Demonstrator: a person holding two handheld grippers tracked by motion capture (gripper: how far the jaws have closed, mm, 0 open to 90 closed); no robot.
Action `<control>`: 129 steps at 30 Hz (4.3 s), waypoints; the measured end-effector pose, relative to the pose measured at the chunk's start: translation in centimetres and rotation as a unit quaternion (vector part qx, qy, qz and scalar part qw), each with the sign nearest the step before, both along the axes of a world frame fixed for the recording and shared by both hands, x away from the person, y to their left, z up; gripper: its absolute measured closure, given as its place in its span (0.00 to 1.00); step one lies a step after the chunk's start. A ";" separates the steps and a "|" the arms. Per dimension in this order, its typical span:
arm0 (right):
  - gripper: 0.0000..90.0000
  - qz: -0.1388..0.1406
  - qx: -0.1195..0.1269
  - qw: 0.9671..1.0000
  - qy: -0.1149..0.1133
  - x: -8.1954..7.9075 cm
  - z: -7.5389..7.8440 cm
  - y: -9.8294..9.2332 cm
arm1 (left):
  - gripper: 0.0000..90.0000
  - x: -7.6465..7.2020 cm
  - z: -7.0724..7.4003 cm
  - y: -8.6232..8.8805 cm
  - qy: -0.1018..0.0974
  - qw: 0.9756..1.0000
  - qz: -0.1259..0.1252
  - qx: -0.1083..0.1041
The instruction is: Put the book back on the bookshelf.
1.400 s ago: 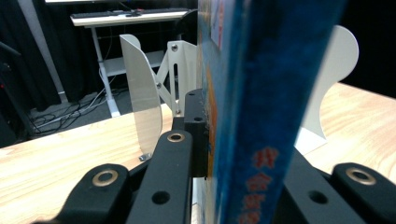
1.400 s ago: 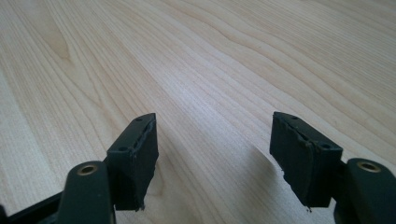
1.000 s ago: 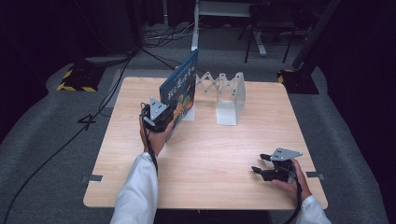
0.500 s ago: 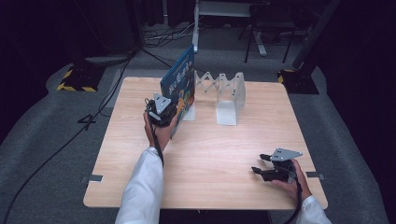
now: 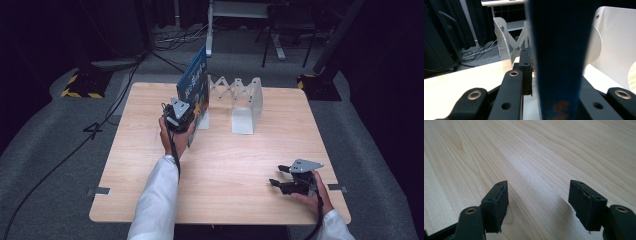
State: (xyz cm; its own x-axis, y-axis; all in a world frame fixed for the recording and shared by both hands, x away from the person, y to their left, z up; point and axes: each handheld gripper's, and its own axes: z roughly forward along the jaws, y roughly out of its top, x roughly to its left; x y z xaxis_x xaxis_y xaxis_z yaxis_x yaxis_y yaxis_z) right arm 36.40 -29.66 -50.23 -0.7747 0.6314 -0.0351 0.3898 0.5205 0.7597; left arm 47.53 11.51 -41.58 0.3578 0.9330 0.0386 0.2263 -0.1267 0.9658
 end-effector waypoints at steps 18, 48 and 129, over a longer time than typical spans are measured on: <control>0.36 -0.002 -0.001 1.000 0.005 0.1 0.0 0.0 | 0.68 -0.5 -0.5 0.5 0.003 1.000 0.002 -0.012; 0.34 -0.005 -0.004 1.000 0.004 0.1 0.0 0.0 | 0.55 -2.7 -0.3 3.2 -0.003 1.000 -0.019 -0.008; 0.25 -0.062 -0.056 0.996 -0.009 -1.8 2.8 -0.8 | 0.21 -13.3 -2.3 8.3 0.120 0.954 -0.180 0.206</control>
